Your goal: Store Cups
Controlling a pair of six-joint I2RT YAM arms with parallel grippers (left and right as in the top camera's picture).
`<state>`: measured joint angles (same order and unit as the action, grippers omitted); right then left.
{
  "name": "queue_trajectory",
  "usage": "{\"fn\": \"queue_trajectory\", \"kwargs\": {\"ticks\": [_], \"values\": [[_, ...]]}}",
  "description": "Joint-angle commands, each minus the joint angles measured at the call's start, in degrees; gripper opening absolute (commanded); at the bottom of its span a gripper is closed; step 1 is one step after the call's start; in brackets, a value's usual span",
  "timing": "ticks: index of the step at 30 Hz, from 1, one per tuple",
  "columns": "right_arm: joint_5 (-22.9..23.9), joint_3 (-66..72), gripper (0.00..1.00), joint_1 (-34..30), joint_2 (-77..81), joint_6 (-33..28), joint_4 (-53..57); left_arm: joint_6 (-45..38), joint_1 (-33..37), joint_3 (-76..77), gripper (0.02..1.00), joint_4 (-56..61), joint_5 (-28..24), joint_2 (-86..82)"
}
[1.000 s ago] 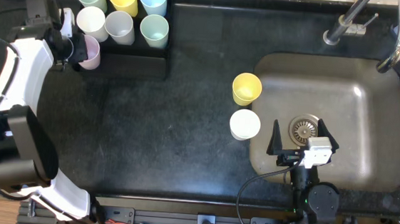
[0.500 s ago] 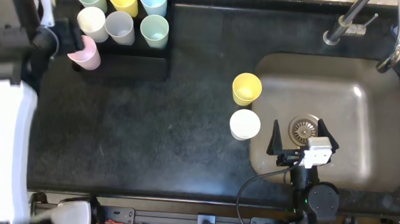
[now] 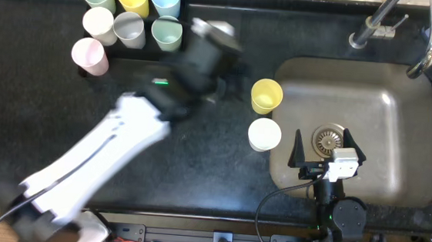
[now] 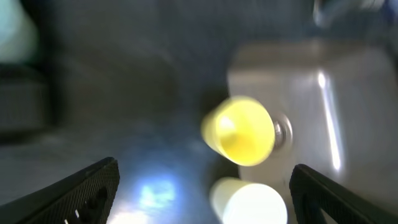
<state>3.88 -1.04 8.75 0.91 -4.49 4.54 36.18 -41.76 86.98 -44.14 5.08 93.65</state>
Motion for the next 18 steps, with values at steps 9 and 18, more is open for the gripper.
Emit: {"fn": "queue_trajectory", "kwargs": {"ticks": [9, 18], "values": [[0.4, 0.8, 0.998, 0.2, -0.3, 0.2, -0.4, 8.9, -7.4, 6.5, 0.849, -1.2, 5.8, 15.8], [0.4, 0.8, 0.996, 0.2, -0.3, 0.2, -0.4, 9.2, -7.3, 7.5, 0.766, 1.9, 11.3, 22.2]]}}
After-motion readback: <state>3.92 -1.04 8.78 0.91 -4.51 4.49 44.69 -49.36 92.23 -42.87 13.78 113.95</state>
